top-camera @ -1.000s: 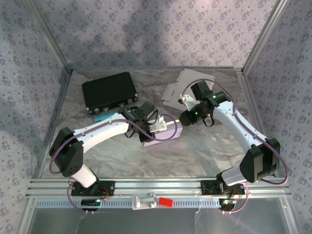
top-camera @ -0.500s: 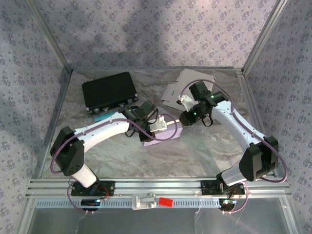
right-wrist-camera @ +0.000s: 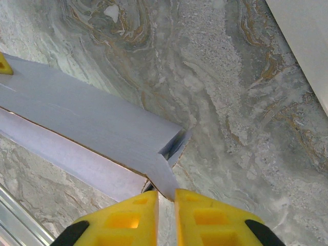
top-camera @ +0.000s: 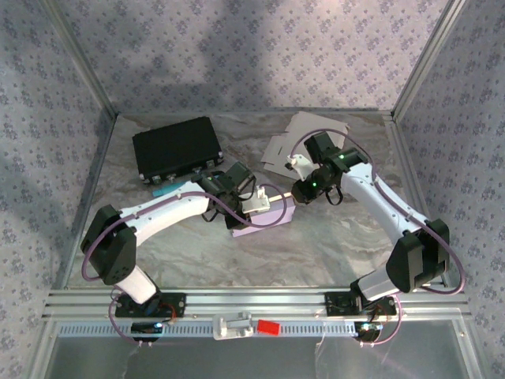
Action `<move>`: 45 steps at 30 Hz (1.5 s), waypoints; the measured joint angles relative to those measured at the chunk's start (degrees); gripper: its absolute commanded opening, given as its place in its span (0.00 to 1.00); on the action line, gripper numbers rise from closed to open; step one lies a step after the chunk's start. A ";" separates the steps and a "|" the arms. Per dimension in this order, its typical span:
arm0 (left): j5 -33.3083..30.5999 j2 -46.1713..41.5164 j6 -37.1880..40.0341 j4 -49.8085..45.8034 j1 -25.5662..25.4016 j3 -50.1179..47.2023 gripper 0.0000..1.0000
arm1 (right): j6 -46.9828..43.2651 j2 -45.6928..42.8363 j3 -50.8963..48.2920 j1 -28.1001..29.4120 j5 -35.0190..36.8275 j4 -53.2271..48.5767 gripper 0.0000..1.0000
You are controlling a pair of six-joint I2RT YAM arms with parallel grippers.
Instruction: Fold the paper box
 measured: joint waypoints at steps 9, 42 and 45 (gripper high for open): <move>0.02 0.00 -0.07 -0.04 0.24 0.02 0.26 | 0.63 0.59 0.42 0.24 -0.59 0.37 0.00; 0.48 0.74 -0.20 -0.46 0.98 0.90 0.26 | 7.63 -0.50 0.39 -0.11 -1.33 0.59 0.24; 0.48 0.74 -0.20 -0.46 0.98 0.90 0.26 | 6.51 -0.48 0.39 -0.46 -2.40 1.09 0.24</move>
